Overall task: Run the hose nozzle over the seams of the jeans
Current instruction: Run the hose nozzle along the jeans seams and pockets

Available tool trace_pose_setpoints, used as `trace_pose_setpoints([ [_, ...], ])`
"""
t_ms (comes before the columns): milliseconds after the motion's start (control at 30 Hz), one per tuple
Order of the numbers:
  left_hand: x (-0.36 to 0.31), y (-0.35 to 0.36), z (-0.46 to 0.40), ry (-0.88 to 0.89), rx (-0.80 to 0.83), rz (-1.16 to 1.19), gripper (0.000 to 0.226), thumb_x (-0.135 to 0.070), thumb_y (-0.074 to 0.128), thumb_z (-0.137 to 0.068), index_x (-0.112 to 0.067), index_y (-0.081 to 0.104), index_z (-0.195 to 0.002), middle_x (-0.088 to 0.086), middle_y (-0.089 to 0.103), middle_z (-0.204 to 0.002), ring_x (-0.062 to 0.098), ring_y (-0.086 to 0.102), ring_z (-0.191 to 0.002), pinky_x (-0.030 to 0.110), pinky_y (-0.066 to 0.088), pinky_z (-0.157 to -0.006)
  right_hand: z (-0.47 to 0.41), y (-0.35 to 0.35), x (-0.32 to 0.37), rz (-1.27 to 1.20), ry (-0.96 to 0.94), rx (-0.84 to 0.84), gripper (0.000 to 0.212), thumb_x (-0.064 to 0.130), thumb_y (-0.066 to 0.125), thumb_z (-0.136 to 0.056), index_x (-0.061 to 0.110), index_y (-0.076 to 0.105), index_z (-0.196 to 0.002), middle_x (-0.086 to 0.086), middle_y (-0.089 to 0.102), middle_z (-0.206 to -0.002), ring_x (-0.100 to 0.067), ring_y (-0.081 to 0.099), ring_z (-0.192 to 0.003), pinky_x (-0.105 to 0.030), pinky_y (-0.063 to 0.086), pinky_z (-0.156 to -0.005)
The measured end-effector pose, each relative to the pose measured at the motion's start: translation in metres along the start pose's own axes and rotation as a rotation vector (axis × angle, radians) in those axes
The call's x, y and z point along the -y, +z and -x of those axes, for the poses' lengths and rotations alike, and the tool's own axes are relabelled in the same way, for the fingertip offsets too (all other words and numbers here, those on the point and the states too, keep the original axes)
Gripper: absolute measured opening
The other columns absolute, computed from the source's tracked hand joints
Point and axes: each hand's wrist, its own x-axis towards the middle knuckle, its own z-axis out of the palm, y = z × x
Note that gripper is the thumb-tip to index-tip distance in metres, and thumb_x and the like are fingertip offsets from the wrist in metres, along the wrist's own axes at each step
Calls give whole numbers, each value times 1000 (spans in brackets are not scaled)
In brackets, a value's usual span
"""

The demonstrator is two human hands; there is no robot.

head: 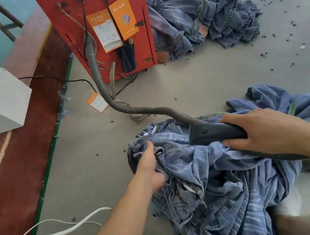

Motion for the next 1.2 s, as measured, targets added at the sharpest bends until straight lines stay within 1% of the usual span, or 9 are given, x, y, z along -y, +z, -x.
trace_pose_setpoints([
  [133, -4, 7, 15, -51, 159, -65, 86, -78, 45, -91, -4, 71, -126, 26, 71, -122, 42, 72, -108, 56, 61, -85, 0, -4, -12, -161, -5, -13, 39, 70, 54, -84, 52, 52, -119, 18, 65, -76, 0, 61, -70, -27, 49, -59],
  [233, -6, 10, 21, 22, 213, -81, 47, -39, 71, -93, -2, 72, -123, 26, 71, -122, 42, 71, -110, 52, 62, -85, -2, -5, -16, -183, -23, 27, 38, 68, 55, -83, 51, 54, -116, 27, 64, -84, 3, 62, -74, -22, 45, -60],
  [333, -3, 13, 23, 24, 193, -98, 38, -18, 61, -99, 1, 66, -131, 25, 71, -123, 41, 70, -112, 50, 63, -82, -7, -1, -11, -117, -51, 75, 37, 71, 53, -86, 53, 51, -118, 24, 65, -96, -2, 62, -78, -28, 52, -70],
  [633, -4, 10, 26, -40, 288, -79, 46, -24, 49, -101, 1, 63, -136, 27, 61, -139, 43, 59, -130, 55, 42, -115, -18, 3, 14, -186, -101, -63, 43, 77, 48, -85, 52, 48, -120, 16, 65, -79, -2, 61, -63, -35, 55, -64],
  [833, -7, 2, 18, -61, 344, -36, 50, -25, 41, -106, 3, 54, -144, 26, 54, -147, 42, 51, -139, 53, 34, -122, -12, 2, 11, -72, -125, 67, 40, 74, 48, -86, 49, 50, -118, 21, 64, -89, -1, 60, -73, -35, 55, -72],
  [900, -8, 3, 18, -51, 296, -52, 50, -29, 45, -105, 2, 57, -143, 25, 56, -146, 39, 53, -138, 51, 40, -118, -16, 11, 26, -146, -164, 9, 37, 72, 49, -88, 47, 50, -115, 21, 62, -87, 1, 59, -70, -32, 54, -68],
  [1000, -25, -6, 12, 56, 144, 17, 59, -48, 54, -103, 5, 72, -122, 28, 67, -130, 42, 70, -114, 53, 61, -87, -24, 5, 22, -285, -62, -193, 32, 67, 56, -89, 45, 50, -113, 17, 63, -74, -1, 60, -60, -27, 51, -56],
  [1100, -41, -23, 4, 127, 43, 5, 72, -65, 57, -95, -2, 71, -126, 24, 70, -127, 40, 73, -108, 52, 56, -97, -27, -8, -3, -272, 14, -292, 34, 67, 54, -86, 44, 51, -112, 18, 60, -70, 0, 58, -61, -29, 47, -56],
  [1200, -18, -40, 7, -19, -147, -384, 88, -83, 69, -72, -15, 67, -128, 18, 72, -122, 40, 71, -108, 56, 59, -91, -23, -9, -23, -198, 37, -248, 39, 68, 52, -84, 43, 52, -113, 21, 57, -67, 2, 55, -59, -25, 41, -55],
])
